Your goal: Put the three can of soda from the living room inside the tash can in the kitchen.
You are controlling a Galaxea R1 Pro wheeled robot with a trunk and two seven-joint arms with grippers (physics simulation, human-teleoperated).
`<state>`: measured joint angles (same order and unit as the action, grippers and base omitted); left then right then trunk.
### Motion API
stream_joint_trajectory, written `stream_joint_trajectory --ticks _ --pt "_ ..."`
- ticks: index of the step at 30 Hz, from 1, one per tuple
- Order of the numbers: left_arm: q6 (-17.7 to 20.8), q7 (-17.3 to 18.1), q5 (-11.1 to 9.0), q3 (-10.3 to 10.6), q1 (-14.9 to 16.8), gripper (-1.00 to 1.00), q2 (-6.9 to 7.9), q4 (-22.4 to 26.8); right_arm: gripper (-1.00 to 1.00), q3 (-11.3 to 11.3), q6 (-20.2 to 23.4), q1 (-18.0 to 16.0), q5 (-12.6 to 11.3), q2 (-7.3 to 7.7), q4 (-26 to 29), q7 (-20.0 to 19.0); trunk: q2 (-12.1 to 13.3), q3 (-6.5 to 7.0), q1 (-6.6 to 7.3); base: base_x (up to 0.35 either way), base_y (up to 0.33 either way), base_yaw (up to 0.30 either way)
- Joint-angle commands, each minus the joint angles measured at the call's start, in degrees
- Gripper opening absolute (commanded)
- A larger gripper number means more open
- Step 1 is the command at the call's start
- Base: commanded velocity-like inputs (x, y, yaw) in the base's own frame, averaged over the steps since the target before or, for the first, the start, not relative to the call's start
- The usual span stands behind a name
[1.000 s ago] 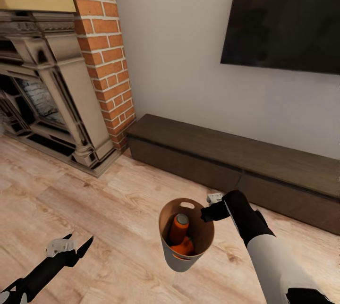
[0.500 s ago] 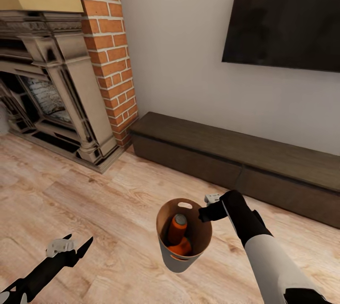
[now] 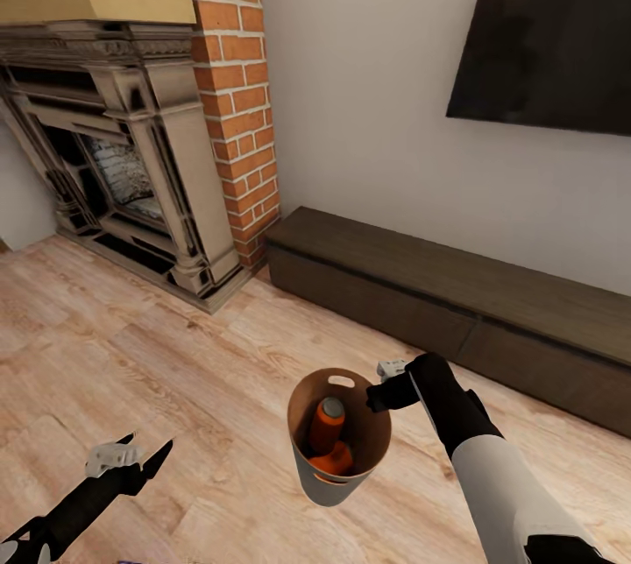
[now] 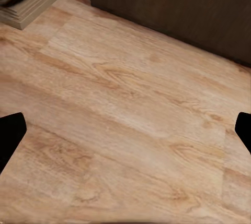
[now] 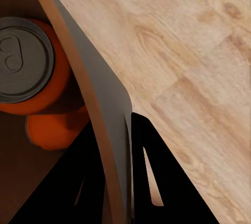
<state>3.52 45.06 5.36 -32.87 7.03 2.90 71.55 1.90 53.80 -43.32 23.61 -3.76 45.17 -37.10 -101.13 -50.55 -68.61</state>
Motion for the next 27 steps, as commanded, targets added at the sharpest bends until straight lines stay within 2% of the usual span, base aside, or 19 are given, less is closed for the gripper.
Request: stream_joint_trajectory --ticks 1,14,20,27 --pt "0.0 0.01 0.0 0.0 0.0 1.0 0.0 0.0 -1.0 0.03 0.52 -0.01 -1.44 -0.02 0.0 -0.33 0.0 0.0 0.0 0.0 0.0 0.244" --pt "0.0 -0.65 0.19 0.0 0.0 1.0 0.0 -0.09 -1.0 0.03 0.52 -0.01 -1.55 -0.02 0.0 -0.35 0.0 0.0 0.0 0.0 0.0 0.247" --pt "0.0 -6.5 0.08 0.08 0.07 1.0 0.07 -2.29 -1.0 0.03 0.52 -0.01 -1.47 -0.02 0.0 -0.35 0.0 0.0 0.0 0.0 0.051 0.248" --pt "0.0 -7.89 -0.11 0.09 0.09 1.0 0.09 -3.12 -1.0 0.03 0.52 -0.01 -1.46 -0.02 0.07 -0.35 0.0 0.0 0.0 0.0 0.254 0.247"
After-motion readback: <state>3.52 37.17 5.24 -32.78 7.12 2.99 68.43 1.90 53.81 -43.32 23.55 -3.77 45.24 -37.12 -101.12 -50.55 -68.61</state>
